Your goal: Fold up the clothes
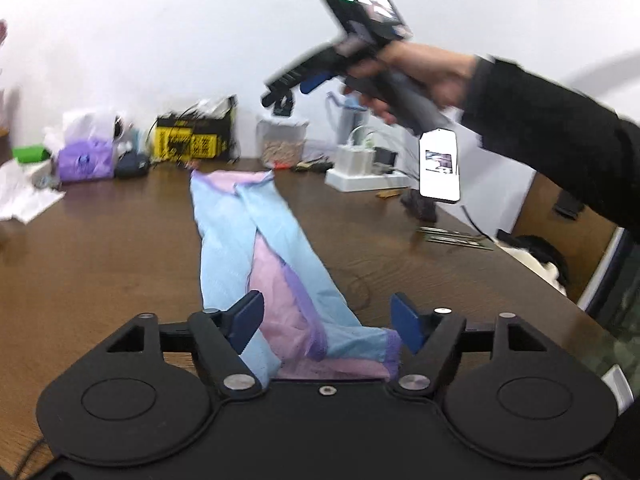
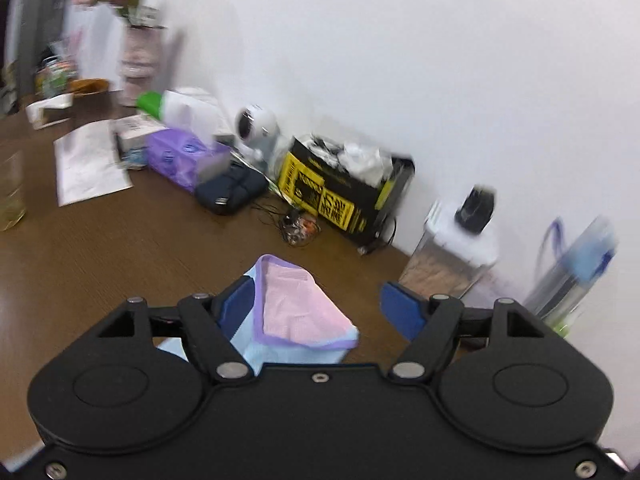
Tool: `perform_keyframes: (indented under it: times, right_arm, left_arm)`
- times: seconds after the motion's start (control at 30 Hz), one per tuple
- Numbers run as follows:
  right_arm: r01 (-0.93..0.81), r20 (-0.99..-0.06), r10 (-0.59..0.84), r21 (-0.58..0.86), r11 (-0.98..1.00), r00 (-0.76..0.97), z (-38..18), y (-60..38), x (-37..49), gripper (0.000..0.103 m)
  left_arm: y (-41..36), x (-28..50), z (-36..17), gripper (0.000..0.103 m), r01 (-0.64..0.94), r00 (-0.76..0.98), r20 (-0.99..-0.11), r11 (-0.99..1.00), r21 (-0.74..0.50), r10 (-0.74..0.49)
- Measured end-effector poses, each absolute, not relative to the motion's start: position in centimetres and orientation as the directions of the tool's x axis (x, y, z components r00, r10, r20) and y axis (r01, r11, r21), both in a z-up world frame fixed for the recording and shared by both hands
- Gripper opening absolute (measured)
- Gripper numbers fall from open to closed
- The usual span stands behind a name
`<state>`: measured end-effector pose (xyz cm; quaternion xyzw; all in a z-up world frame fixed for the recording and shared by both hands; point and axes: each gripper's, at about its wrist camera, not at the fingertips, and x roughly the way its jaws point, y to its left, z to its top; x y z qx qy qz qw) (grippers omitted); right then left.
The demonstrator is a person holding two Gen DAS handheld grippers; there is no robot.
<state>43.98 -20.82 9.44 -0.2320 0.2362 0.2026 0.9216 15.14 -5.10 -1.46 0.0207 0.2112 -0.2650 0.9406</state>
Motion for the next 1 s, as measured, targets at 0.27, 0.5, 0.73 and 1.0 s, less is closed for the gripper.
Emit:
perform_keyframes:
  times: [0.27,0.5,0.73,1.0]
  right_arm:
    - [-0.803,-0.545,0.595,-0.471,0.366,0.591,2.8,-22.8,22.5,0.077]
    - [-0.806,-0.575,0.588,-0.532,0.260,0.569,-3.4,-21.1,16.4,0.075]
    - [-0.840,-0.629,0.560,-0.454,0.299,0.539,-4.9,-21.0,18.6,0.040]
    - [-0.864,-0.655,0.564,-0.362,0.350,0.503,-5.7,-21.1,19.5,0.012]
  left_arm:
    - [-1.9,13.7,-3.0,0.078,0.750,0.650,-0.430,0.620,0.230,-0.627]
    - [-2.4,17.5,-4.5,0.078,0.848,0.526,-0.576,0.442,0.294,-0.626]
    - [-2.7,21.1,-5.0,0.072,0.893,0.435,-0.638,0.394,0.217,-0.635]
    - [-2.2,23.6,-5.1,0.011,0.924,0.327,-0.681,0.372,0.087,-0.655]
